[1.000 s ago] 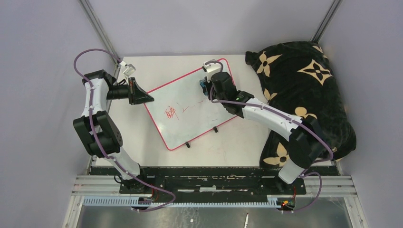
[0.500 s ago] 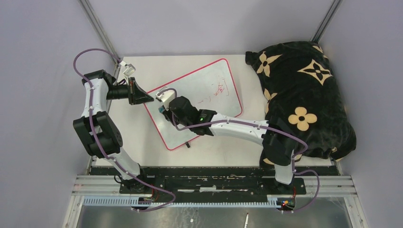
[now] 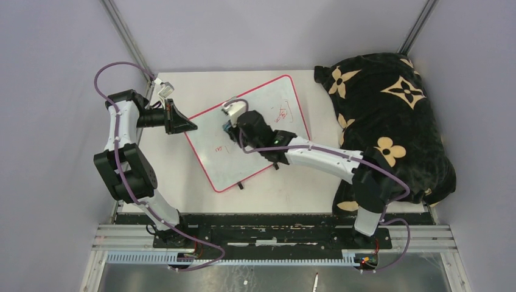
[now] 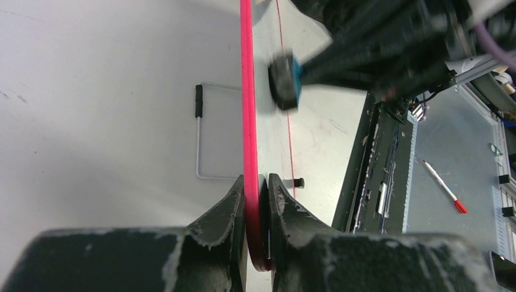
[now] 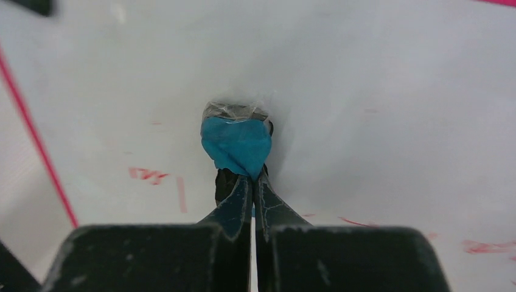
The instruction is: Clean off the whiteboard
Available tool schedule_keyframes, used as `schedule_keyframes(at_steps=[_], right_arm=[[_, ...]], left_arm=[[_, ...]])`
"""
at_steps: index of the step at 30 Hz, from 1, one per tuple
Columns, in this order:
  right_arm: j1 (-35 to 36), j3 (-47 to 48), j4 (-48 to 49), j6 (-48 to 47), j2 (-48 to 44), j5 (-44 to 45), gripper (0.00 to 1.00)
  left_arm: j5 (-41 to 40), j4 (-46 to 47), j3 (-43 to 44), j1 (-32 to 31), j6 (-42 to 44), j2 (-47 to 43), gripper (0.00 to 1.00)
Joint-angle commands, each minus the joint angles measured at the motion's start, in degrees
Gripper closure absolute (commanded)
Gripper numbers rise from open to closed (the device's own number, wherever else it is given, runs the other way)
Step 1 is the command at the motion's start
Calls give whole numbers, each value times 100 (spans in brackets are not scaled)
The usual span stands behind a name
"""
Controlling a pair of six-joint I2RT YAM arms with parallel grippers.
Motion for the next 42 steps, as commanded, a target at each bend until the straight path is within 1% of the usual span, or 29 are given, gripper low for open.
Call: schedule_keyframes(at_steps=[1, 4, 7, 11, 19, 21, 24, 26, 30, 38, 42], right_arm=[[-954, -433, 164, 2, -677, 795, 100], [-1074, -622, 182, -58, -846, 829, 100], [-1045, -707, 210, 27, -865, 402, 99], [-646, -753, 488, 70, -647, 154, 99], [445, 173, 405, -130, 302, -14, 99], [658, 399, 381, -224, 474, -73, 99], [759, 681, 258, -285, 634, -135, 99], [760, 708, 259, -307, 629, -65, 99], [669, 479, 189, -380, 459, 588, 99], [-261, -1038, 675, 17, -451, 913, 99], [-737, -1570, 866, 166, -778, 1004, 99]], left_arm=[[-316, 88, -4, -59, 44, -295, 97], [-305, 86, -8, -61, 53, -299, 97], [-282, 88, -2, -59, 53, -276, 97], [-238, 74, -22, -64, 61, -246, 97], [-265, 80, -69, -61, 79, -230, 97], [-267, 79, -72, -66, 79, -252, 97], [-268, 79, -97, -66, 78, -263, 97], [-280, 80, -102, -67, 77, -271, 97], [-319, 86, -111, -64, 79, -289, 97], [-295, 87, -87, -66, 77, -267, 97], [-302, 88, -97, -68, 86, -260, 97]])
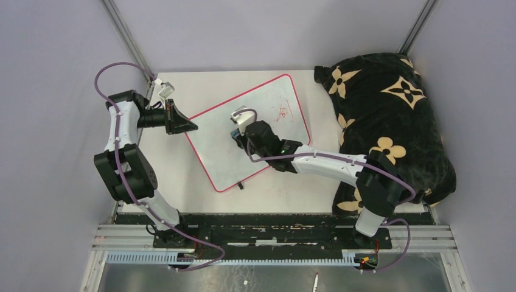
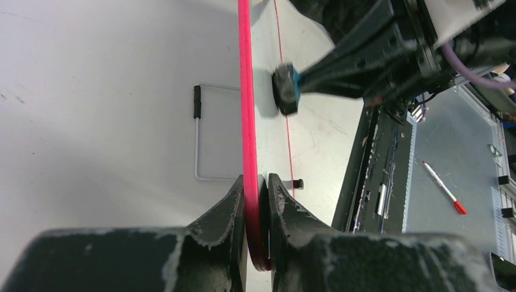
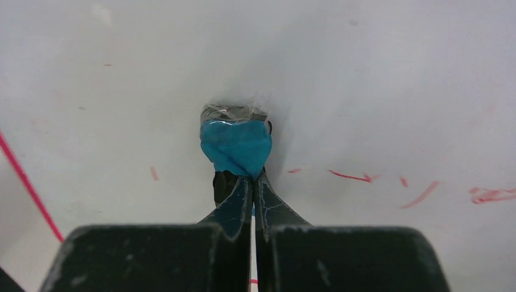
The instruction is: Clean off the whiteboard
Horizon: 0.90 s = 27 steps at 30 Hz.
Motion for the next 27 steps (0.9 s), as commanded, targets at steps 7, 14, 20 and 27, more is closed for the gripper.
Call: schedule_keyframes(at_steps=[7, 14, 20, 27], right_arm=[[-567, -439, 227, 173, -498, 458, 99], [455, -53, 395, -38, -17, 243, 99], [943, 270, 434, -95, 474, 137, 99], [684, 216, 282, -130, 409, 609, 99]], left_arm=[[-311, 18, -55, -49, 151, -221, 97], [-311, 16, -68, -54, 153, -203, 97], [-346, 18, -40, -52, 125, -231, 97], [-364, 16, -61, -52, 133, -238, 97]])
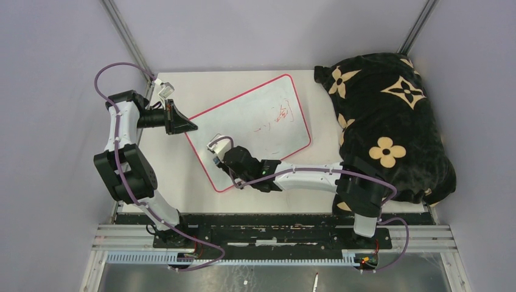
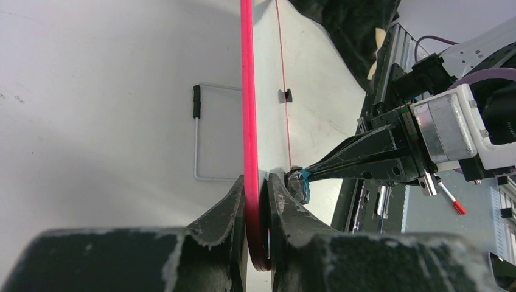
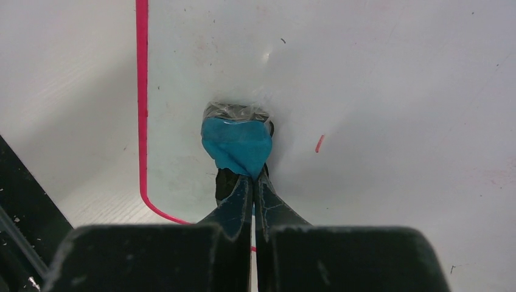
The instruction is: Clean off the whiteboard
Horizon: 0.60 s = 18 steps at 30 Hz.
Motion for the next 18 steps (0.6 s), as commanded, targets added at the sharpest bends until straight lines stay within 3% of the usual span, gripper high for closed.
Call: schedule_keyframes(at_steps=[1, 18], right_arm=[[-421, 151, 92, -54, -218, 415, 99], [-2684, -750, 15, -37, -1211, 571, 100]], left_arm=[[-362, 18, -51, -46, 136, -226, 97], [-431, 25, -58, -40, 153, -160, 97]])
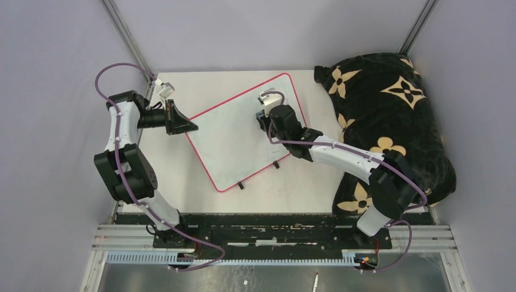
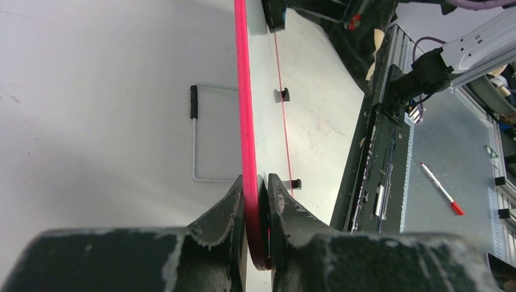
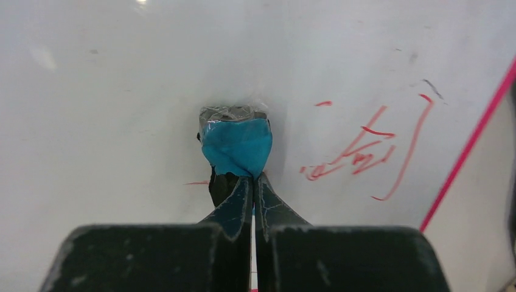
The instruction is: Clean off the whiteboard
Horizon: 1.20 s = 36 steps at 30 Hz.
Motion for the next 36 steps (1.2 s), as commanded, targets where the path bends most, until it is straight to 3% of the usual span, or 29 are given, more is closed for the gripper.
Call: schedule_keyframes(at_steps=[1, 8, 21, 27, 36], right_arm=[[-574, -318, 176, -44, -80, 619, 100], [-564, -606, 557, 379, -276, -326, 99], [428, -538, 1453, 647, -155, -1444, 99], [268, -342, 1051, 566, 86, -864, 99], [-787, -1017, 875, 641, -385, -354, 99]], left_arm=[[-426, 5, -20, -36, 149, -162, 97], [-440, 7, 27, -41, 120, -189, 97], [-494, -6, 7, -49, 119, -224, 97], [-520, -3, -23, -42, 128, -261, 97], [-533, -9, -54, -36, 156, -262, 97]])
